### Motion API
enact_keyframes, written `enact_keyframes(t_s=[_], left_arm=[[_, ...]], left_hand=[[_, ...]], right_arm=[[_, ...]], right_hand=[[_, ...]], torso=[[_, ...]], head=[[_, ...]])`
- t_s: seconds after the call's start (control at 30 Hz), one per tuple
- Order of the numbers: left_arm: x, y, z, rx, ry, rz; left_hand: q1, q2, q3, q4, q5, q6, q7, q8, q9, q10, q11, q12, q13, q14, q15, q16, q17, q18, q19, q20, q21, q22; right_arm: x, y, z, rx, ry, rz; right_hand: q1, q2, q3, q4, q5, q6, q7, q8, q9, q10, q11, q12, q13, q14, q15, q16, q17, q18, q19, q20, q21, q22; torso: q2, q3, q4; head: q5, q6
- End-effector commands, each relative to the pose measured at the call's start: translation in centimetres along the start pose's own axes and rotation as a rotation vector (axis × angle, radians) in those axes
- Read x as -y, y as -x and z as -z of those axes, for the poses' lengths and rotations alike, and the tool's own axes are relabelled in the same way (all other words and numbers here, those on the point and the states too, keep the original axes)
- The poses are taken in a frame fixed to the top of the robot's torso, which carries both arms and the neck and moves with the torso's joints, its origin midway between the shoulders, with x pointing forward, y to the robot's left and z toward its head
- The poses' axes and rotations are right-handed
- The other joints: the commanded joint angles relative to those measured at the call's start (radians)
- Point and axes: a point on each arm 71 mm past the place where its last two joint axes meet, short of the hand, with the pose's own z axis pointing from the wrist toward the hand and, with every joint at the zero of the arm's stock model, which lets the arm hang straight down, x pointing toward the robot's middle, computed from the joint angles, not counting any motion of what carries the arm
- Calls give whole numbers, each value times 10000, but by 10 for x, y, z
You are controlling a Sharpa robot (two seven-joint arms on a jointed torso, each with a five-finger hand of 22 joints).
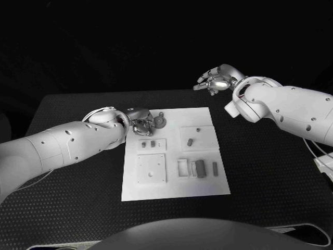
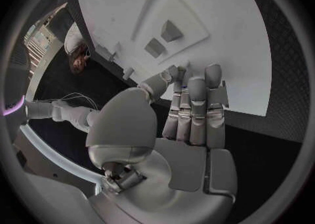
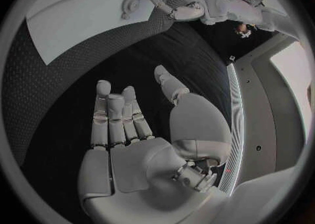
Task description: Assemble the parts on the task board
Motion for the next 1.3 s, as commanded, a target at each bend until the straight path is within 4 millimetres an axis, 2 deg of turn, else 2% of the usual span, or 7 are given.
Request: enact_keyframes(t_s=[0.03,0.6,0.87,1.3], left_arm=[[3,-22,2,-1024,-91,-368],[-5,-20,6,-787,89,-515],[-3,-18,5,-414,53,-475],[-1,-19,2,-621,81,-320]], left_hand=[[43,86,57,-5,55,89,-17,26,21,90,20,48,37,125,-158,64,16,619,7,-75,61,238],[77,62,61,-8,56,121,-33,30,21,124,6,50,38,113,-171,79,28,611,6,-87,75,241],[76,64,61,2,55,117,-31,23,17,123,7,44,35,109,-172,82,31,606,7,-89,80,241],[-27,43,-5,25,50,6,34,-60,-15,6,50,-20,-11,48,-133,89,47,578,-28,-86,88,237]], right_arm=[[-1,-1,0,-129,110,15],[0,0,1,-124,94,18],[-1,-1,0,-126,103,17],[-1,-1,0,-134,101,18]], right_hand=[[-6,99,-41,14,35,-5,84,37,-10,-65,-10,56,-16,-60,-32,57,-13,147,-1,91,-61,134],[-5,98,-41,12,35,-4,84,40,-13,-67,-10,63,-24,-61,-32,62,-20,147,-2,91,-61,134],[-7,99,-41,13,35,-5,84,41,-14,-68,-9,66,-29,-62,-32,64,-24,147,-2,91,-61,134],[-7,99,-42,14,35,-5,84,42,-17,-69,-9,71,-35,-63,-32,67,-28,147,-2,91,-61,134]], torso=[[-7,1,16],[5,-25,31],[1,-16,12],[-3,1,15]], head=[[-15,-14],[-16,-15],[-3,7],[-12,29]])
